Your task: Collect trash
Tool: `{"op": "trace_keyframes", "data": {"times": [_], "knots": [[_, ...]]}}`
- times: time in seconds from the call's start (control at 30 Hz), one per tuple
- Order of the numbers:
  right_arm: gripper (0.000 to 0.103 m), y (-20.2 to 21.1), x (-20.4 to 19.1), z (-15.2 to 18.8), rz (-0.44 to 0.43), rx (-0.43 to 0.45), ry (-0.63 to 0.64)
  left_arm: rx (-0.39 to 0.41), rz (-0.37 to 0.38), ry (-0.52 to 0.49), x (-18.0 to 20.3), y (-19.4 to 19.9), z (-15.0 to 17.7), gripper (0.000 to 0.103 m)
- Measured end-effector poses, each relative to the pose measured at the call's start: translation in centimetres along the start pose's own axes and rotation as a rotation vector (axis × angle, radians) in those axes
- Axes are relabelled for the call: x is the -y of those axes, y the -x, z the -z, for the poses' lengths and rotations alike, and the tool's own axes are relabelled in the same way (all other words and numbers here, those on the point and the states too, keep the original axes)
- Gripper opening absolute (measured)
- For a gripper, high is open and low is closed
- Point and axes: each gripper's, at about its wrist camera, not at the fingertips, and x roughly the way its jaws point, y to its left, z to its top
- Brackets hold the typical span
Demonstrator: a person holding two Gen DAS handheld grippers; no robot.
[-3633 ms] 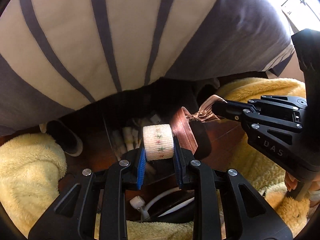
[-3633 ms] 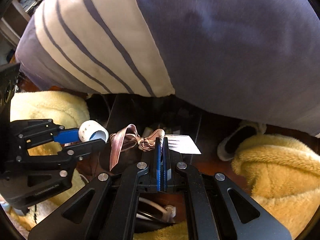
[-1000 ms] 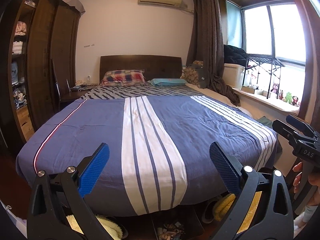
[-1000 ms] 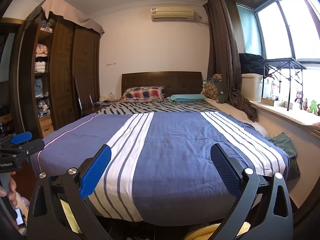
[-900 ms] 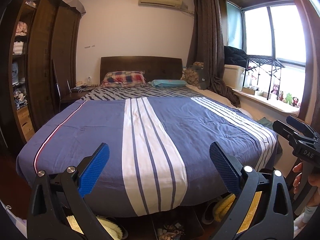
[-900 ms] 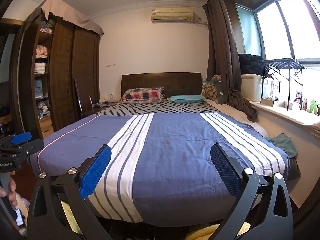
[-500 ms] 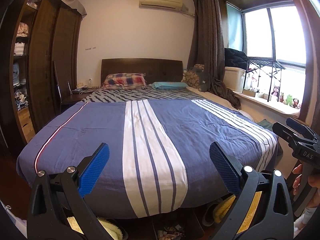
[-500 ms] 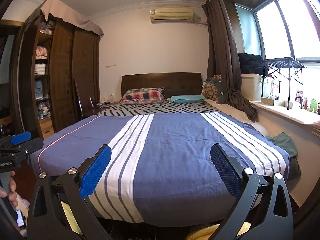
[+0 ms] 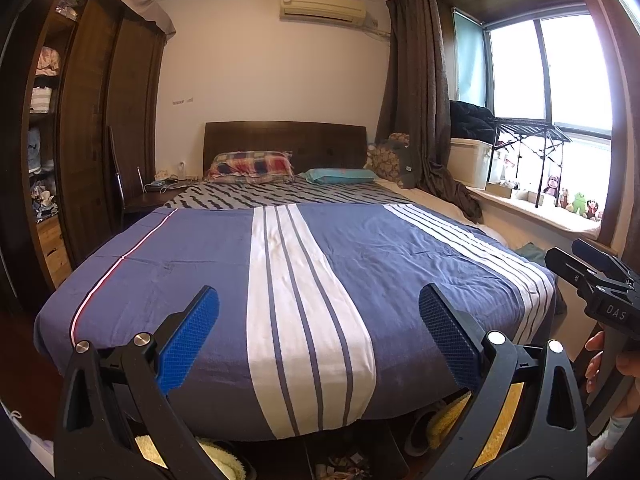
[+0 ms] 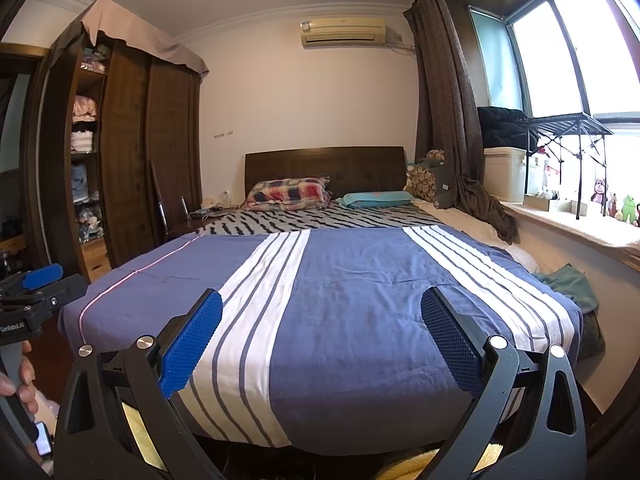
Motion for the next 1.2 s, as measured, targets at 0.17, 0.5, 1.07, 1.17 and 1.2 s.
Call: {"op": "trace_keyframes", "data": {"times": [0.17, 0.5, 1.07, 1.17, 1.2], "knots": [[0.100, -0.11, 0.00, 0.03, -0.002, -0.001, 0.003, 0.000, -0.002, -0.001, 0.02, 0.03, -0.05, 0.095], [0.100, -0.06, -0.10, 0.00, -0.003, 0.003, -0.001, 0.005, -0.002, 0.004, -0.05, 0.05, -0.19, 0.095], [0.100, -0.02, -0.33, -0.10, -0.004, 0.005, -0.004, 0.014, -0.009, 0.005, -0.05, 0.40, -0.29, 0.095], [0.100, -0.10, -0.35, -0.04, -0.004, 0.004, -0.005, 0.015, -0.008, 0.004, -0.06, 0.40, -0.28, 0.095], [0.100, -0.08, -0.36, -0.02, -0.002, 0.005, -0.005, 0.016, -0.009, 0.004, -0.06, 0.39, -0.33, 0.095]]}}
